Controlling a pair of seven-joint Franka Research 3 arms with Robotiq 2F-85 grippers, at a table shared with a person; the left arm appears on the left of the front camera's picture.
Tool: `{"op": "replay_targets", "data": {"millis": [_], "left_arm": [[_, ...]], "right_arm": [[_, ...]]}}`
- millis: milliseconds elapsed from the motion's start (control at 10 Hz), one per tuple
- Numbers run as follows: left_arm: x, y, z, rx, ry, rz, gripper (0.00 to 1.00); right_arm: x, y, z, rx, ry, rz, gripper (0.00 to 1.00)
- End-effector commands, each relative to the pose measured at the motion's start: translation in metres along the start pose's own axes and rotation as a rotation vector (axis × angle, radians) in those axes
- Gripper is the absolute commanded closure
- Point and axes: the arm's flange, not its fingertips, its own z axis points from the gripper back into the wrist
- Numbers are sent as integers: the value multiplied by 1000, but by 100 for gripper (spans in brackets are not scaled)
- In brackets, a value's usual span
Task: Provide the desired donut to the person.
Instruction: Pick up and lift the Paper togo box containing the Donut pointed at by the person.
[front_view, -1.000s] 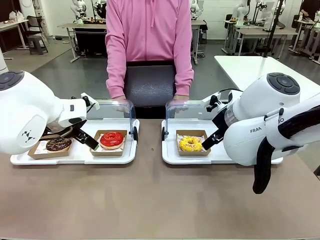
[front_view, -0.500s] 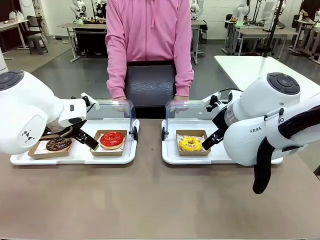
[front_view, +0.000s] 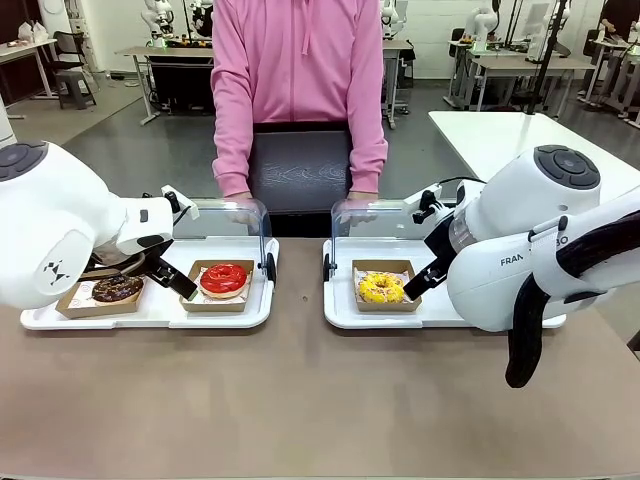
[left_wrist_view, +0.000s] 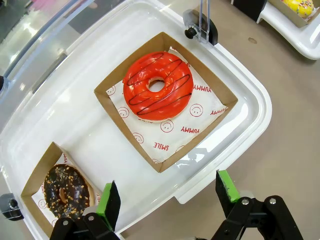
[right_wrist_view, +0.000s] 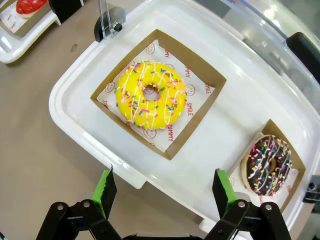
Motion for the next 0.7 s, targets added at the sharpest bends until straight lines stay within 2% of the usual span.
{"op": "replay_targets", "data": {"millis": [0, 300, 600], "left_arm": [[-3, 8, 23, -28, 5, -15, 0], [-30, 29, 77, -124, 19, -53, 0], [-62, 49, 112, -174, -34, -64, 0]], "right_arm": [[0, -17, 26, 65, -19, 23, 0], [-15, -72, 99, 214, -54, 133, 0], [-34, -97, 135, 261, -131, 205, 0]]}}
